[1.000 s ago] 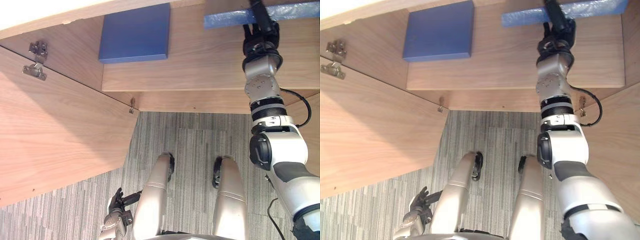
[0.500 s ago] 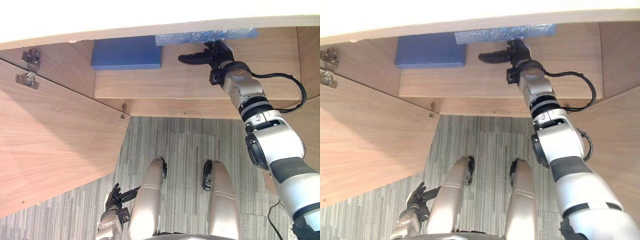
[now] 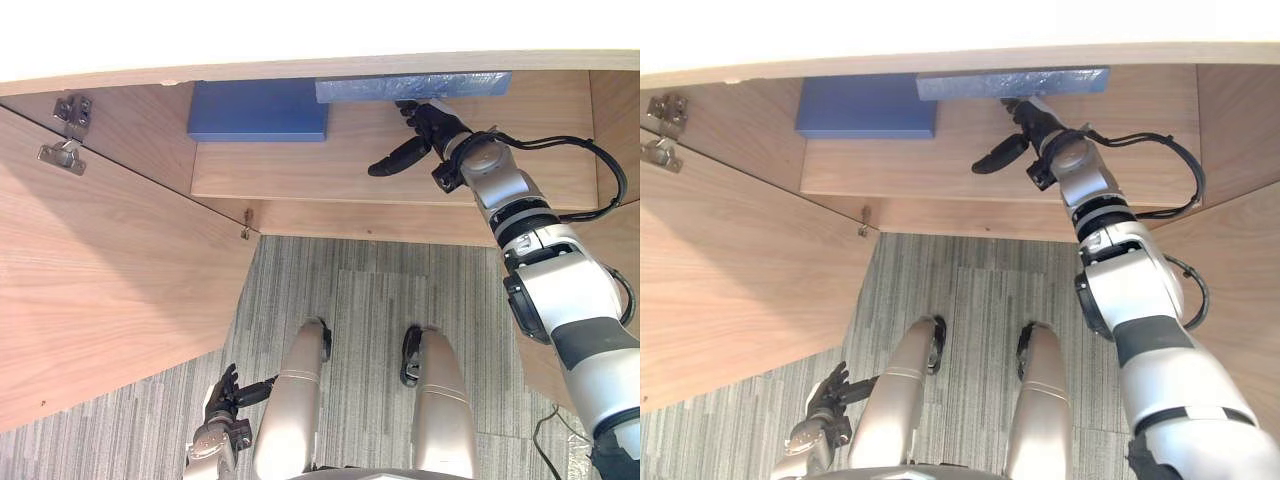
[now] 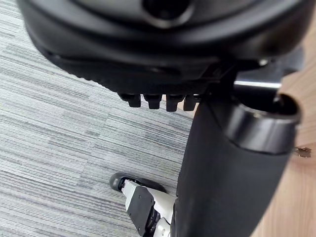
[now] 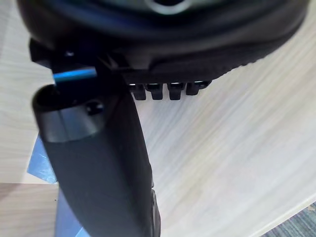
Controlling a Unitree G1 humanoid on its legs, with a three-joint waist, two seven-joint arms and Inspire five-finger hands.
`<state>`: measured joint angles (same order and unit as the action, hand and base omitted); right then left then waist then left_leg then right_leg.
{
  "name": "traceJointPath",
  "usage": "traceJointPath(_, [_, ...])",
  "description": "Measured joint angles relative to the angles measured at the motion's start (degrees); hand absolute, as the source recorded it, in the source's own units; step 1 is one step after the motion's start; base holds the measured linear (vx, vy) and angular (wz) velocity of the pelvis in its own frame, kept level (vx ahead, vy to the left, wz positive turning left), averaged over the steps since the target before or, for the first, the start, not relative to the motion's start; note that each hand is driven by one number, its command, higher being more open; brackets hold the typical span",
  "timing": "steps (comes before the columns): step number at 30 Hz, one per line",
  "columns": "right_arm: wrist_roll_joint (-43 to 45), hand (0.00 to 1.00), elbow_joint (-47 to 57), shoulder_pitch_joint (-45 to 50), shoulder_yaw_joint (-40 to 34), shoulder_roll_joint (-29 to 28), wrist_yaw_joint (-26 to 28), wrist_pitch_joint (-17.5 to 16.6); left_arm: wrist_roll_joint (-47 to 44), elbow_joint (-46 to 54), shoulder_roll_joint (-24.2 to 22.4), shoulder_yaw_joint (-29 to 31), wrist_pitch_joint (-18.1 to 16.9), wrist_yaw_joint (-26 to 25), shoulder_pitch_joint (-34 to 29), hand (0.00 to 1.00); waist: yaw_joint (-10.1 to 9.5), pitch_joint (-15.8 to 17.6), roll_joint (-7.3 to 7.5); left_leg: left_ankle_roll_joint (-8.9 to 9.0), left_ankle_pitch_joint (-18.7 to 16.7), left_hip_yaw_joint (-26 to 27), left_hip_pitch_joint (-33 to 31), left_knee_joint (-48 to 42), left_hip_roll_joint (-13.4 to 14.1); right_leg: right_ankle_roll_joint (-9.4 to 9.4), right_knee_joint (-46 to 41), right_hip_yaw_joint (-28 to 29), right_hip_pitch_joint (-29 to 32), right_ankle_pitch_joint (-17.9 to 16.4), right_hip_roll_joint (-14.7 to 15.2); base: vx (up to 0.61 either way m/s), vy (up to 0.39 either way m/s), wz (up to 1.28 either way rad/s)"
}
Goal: Walk over to the cabinet, pick up the folder, carry it to the office cabinet, place the folder inside the office cabinet, then close the office cabinet door
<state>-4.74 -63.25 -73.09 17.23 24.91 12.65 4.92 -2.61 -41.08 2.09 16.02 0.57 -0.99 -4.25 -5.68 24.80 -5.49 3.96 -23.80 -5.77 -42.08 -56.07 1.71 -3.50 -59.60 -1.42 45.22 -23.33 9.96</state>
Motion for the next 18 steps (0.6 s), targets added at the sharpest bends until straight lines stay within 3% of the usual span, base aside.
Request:
traceJointPath(5, [-2.76,1.0,2.04,2.48,3.16,1.83,1.07,-1.6,1.1,2.5,0.07,-3.94,-0.55,-0.49,-2.13,1.0,-0.4,-0.16,0.33,-0.41,0.23,0.13,0.46,0.72,-0.21,-0.42,1.11,0.04,-0.65,0.46,0.26,0.0,0.0,0.0])
traceJointPath(18, [-2.15,1.0,2.79,7.27,11.54,5.57,5.37,-2.51,1.1,2.33,0.62,-4.5,-0.78,0.9,-6.37,1.0,-1.81,-1.73,2.12,-1.05,0.67,0.29,5.41,5.36,-0.59,-1.19,6.35,-0.84,-6.21,1.13,1.0,0.03,0.012,0.01])
